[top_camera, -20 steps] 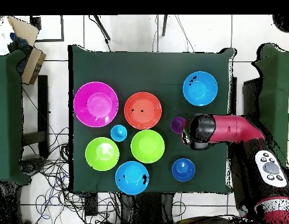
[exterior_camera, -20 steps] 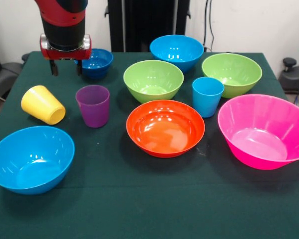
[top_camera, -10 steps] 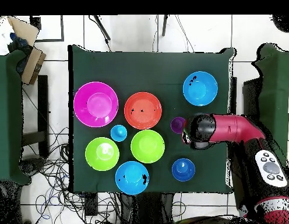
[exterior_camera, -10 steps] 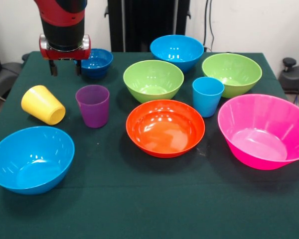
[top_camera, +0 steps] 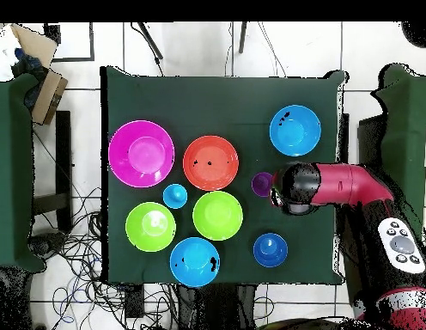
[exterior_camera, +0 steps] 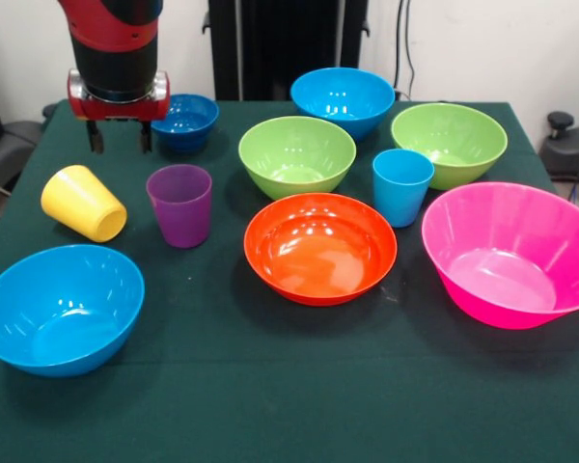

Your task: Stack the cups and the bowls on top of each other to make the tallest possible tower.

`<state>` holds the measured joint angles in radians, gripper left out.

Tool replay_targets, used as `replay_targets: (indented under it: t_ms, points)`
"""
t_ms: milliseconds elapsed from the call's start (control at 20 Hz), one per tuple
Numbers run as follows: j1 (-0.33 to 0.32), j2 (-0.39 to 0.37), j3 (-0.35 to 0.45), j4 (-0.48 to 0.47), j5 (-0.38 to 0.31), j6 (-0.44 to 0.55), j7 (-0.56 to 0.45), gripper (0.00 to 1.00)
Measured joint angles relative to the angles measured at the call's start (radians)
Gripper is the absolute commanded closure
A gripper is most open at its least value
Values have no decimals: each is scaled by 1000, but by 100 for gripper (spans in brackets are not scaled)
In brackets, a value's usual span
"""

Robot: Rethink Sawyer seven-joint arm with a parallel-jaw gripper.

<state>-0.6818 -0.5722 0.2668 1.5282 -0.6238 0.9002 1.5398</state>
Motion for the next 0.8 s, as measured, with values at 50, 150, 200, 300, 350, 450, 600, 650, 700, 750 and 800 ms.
replay_targets:
  t_ms: [50,150,200,300,350,450,600,650,700,750,800]
  points:
    - [0,0,1,-1,0,0,0,0]
    - [0,0,5,-5,0,0,0,0]
    - [0,0,6,-7,0,0,0,0]
    - [0,0,9,-12,0,0,0,0]
    - [0,0,9,-13,0,0,0,0]
    - [0,0,9,-14,0,0,0,0]
    - [0,0,9,-14,0,0,0,0]
    - [1,0,9,-14,0,0,0,0]
    - [1,0,9,-14,0,0,0,0]
    - [2,0,9,-14,0,0,0,0]
    - [2,0,9,-14,0,0,0,0]
